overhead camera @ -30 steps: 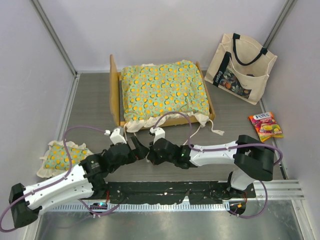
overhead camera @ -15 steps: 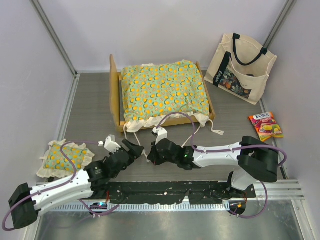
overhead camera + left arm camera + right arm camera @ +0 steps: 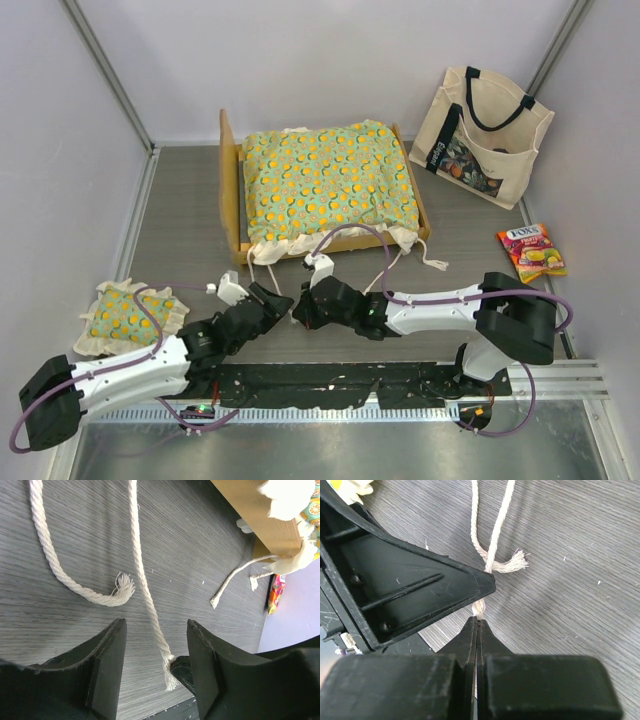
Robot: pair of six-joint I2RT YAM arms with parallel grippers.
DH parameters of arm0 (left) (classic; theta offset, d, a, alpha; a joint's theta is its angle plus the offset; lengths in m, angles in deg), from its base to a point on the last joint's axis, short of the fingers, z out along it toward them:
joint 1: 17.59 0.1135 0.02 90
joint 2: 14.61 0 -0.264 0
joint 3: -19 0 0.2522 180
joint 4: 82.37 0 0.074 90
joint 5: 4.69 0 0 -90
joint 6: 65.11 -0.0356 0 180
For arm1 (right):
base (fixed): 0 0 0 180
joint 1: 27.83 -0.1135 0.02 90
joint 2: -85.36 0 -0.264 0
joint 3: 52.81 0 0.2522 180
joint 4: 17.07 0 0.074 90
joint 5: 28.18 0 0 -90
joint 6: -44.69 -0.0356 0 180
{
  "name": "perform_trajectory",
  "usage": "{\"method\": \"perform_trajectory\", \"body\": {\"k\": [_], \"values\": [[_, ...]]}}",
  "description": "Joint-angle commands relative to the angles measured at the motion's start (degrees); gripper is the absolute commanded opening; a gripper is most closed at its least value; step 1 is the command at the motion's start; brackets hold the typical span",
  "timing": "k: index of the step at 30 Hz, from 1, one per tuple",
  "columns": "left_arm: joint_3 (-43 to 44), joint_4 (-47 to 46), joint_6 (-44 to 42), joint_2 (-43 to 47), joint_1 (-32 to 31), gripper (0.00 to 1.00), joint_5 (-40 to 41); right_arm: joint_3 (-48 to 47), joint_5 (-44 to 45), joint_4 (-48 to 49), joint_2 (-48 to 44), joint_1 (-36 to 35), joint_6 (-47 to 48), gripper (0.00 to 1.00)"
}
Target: Set up the pet bed
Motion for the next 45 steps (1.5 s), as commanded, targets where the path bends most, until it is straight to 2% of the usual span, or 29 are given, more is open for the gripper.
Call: {"method": "perform_trajectory", "body": {"k": [1, 5, 8, 9, 15, 17, 22, 25, 26, 29, 30, 35, 45], "values": [[-0.4, -4.9, 1.3, -0.9, -0.3, 0.51, -1.1, -0.7, 0.1, 3.0, 0.3, 0.2, 0.0, 0.01], [-0.1, -5.1, 1.1, -1.8, -0.2, 0.44, -2.1, -0.7, 0.2, 3.1, 0.4, 0.4, -0.1, 0.01], [-0.2, -5.0, 1.2, -2.1, -0.2, 0.35, -2.4, -0.8, -0.2, 3.3, 0.9, 0.5, -0.1, 0.01], [-0.2, -5.1, 1.1, -2.1, -0.2, 0.27, -2.5, -0.9, -0.2, 3.4, 1.0, 0.6, -0.2, 0.01], [-0.3, -5.2, 0.8, -2.6, -0.2, 0.04, -2.2, -0.4, -0.3, 3.9, 0.6, 0.8, -0.1, 0.01], [-0.6, -5.1, 1.0, -2.6, -0.1, 0.00, -2.0, -0.3, -0.5, 4.2, 0.6, 0.9, -0.1, 0.01], [-0.3, -5.8, 0.8, -3.2, 0.1, 0.00, -1.7, -0.3, -1.2, 4.3, 0.9, 1.0, 0.1, 0.01], [0.4, -2.1, 0.7, -2.8, 0.4, 0.00, -0.8, -0.8, -1.6, 2.4, 0.3, 1.8, -0.3, 0.16], [0.6, -0.6, 0.6, -2.6, 0.6, 0.00, -0.5, -1.0, -1.9, 2.3, -0.3, 2.0, 0.1, 0.26], [1.6, 8.0, 1.3, -1.0, 2.2, 0.00, -0.9, -1.2, -5.2, 3.8, -1.1, 4.6, -0.3, 0.38], [1.3, 10.9, 1.3, -0.3, 2.6, 0.00, -0.6, -1.9, -6.2, 4.4, -0.5, 6.1, -1.6, 0.39], [-0.9, 13.3, 2.7, 4.9, 3.4, 0.00, 0.2, -9.2, -7.8, 3.7, 4.6, 7.4, -0.4, 0.41], [0.7, 23.7, 2.0, 12.6, 3.7, 0.00, 4.9, -21.5, -8.7, 2.5, 15.5, 8.1, 2.9, 0.41]]}}
